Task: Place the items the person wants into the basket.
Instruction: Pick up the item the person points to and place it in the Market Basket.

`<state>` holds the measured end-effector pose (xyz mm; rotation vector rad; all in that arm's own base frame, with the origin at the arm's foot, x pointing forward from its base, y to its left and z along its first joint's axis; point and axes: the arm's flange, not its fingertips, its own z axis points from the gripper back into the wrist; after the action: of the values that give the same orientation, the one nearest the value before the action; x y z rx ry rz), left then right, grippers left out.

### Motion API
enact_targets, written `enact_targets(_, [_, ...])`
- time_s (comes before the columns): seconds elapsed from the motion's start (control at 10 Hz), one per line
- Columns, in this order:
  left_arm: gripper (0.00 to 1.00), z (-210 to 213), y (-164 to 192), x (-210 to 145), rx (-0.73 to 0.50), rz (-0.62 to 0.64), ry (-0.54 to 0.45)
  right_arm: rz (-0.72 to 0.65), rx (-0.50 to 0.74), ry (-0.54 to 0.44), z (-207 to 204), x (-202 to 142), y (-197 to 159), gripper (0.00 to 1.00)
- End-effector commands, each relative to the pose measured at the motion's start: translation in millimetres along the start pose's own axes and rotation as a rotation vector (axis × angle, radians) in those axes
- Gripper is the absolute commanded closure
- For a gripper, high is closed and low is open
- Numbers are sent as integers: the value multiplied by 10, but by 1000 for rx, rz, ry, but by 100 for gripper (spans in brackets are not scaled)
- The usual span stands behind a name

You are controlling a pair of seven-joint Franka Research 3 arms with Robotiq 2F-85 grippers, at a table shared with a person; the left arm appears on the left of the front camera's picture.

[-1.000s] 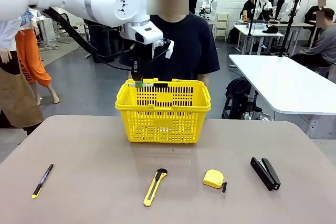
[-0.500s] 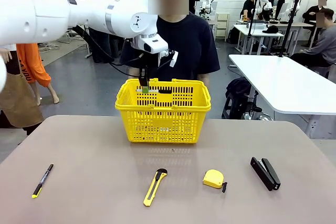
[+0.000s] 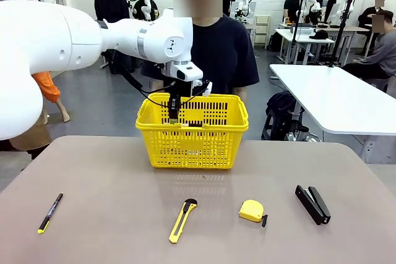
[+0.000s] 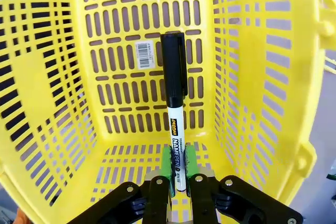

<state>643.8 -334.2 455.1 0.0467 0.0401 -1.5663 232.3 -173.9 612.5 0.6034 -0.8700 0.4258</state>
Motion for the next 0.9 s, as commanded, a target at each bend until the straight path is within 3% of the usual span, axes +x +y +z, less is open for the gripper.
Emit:
enact_targets(0.0, [89, 5, 125, 118, -9, 21, 38, 13, 16, -4, -21, -5, -7, 0])
enact_targets(0.5, [89, -192, 159, 161, -62, 25, 59, 13, 16, -4, -21, -5, -7, 0])
enact_targets(0.6, [37, -192, 158, 161, -70, 23, 60, 13, 16, -4, -21, -5, -7, 0])
enact_targets(0.7, [32, -192, 149, 153, -69, 17, 62, 13, 16, -4, -21, -5, -7, 0])
enact_targets(0.8, [0, -185, 145, 144, -68, 13, 58, 13, 16, -4, -21, -5, -7, 0])
